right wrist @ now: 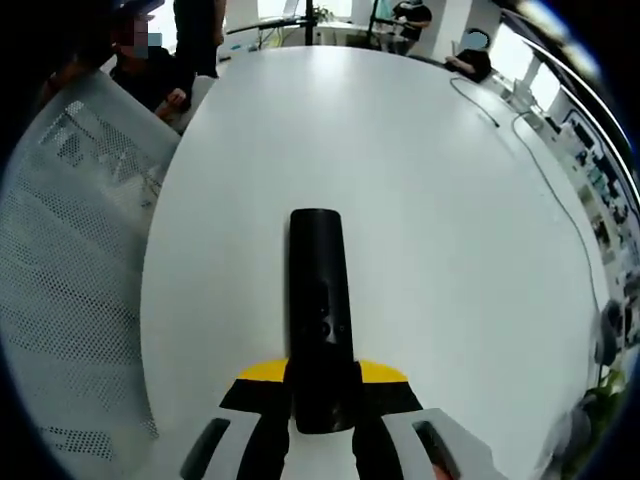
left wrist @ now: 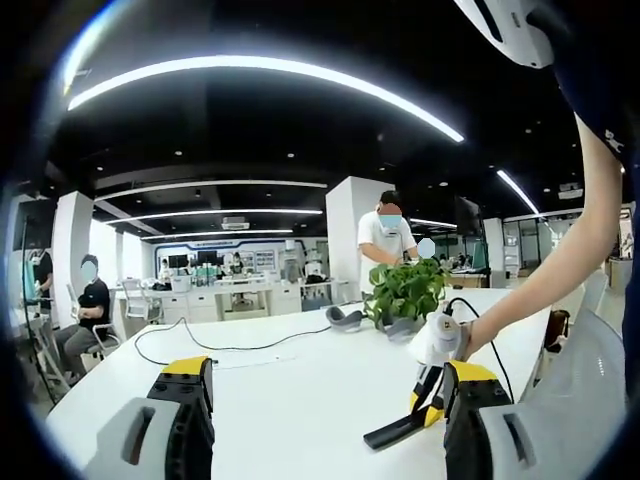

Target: Press the specified remote control buttons in sequence, fully releasing each button before pressing the next.

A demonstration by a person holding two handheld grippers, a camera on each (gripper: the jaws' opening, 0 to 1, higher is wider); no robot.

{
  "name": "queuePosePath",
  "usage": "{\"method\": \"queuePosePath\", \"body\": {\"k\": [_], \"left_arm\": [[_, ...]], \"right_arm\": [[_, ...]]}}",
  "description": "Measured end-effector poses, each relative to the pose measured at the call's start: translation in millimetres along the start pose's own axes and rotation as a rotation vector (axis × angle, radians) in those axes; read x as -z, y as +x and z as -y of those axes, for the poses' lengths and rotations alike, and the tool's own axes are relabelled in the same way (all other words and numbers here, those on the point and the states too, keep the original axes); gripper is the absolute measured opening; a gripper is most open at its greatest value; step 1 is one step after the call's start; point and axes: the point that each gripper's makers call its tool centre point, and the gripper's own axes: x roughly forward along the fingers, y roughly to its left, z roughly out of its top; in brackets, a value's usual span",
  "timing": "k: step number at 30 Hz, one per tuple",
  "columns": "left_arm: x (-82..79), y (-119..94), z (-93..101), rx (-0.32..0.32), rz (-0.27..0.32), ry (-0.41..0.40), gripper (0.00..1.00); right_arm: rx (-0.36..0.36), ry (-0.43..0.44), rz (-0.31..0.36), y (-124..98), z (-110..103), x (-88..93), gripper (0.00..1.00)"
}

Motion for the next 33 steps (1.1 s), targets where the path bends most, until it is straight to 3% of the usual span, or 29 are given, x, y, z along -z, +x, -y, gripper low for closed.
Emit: {"method": "queuePosePath", "body": {"k": [33], "left_arm": [[7.4,-1.9,-2.4,-0.010,-0.027,-0.001,1.00]], "right_arm": [[-0.002,-0.029,-0.012,2.5,25.5,-5.2,0.21]]}}
